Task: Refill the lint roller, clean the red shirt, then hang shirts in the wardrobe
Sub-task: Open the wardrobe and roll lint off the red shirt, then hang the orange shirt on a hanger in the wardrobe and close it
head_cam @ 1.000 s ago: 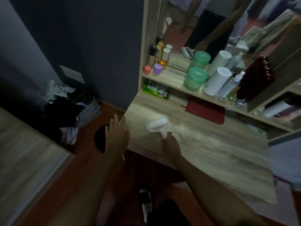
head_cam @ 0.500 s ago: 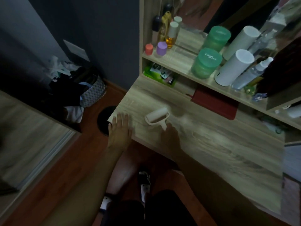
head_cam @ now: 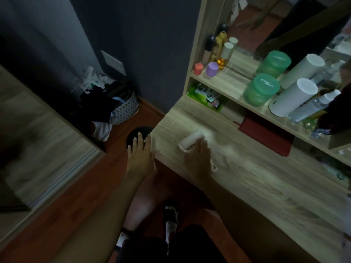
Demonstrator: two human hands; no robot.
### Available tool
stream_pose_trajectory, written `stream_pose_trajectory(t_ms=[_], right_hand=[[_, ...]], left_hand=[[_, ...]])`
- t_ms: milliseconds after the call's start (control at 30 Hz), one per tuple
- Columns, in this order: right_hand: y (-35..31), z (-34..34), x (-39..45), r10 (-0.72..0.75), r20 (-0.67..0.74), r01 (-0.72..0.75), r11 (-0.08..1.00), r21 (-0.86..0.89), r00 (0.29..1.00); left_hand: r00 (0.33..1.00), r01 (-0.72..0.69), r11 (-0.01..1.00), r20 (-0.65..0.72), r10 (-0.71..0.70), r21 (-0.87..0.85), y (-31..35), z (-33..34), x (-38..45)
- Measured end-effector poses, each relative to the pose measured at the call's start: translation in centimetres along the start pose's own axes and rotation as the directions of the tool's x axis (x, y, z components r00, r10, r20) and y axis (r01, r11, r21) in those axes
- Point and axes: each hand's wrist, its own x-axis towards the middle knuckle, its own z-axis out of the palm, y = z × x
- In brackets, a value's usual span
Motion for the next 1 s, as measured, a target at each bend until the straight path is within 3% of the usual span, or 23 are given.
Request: stream_pose_trajectory(t_ms=[267,467,633,867,1000], right_hand=[[-10.2,3.1,-1.9,-0.279,0.051,0.284,0.941,-0.184,0.959],[-18.9,5.9,-3.8,-0.432,0.239,0.469,0.875,-0.124,0.87],[-27.5,7.5,-5.6,-0.546,0.301,0.588,0.806,-0.063,0.782],[-41.4,6.7,-6.8,-0.679,0.237,0.69,0.722,0.044,0.695],[-52.9,2.5,-7.6,-0.778,0.076,0.758,0.626,0.184,0.624]], left_hand=[[0.983,0.161,0.985,-0.082,-0.165,-0.059,-9.5,-2.5,-3.1],[0.941,0.306,0.947,-0.12,-0.316,-0.096,-18.5,-5.5,-6.8],[0.892,0.397,0.908,-0.177,-0.416,-0.137,-26.1,-8.3,-9.7],[0.816,0.456,0.881,-0.337,-0.469,-0.122,-34.5,-15.3,-12.7],[0.73,0.461,0.885,-0.538,-0.422,-0.068,-39.6,-23.9,-14.0]])
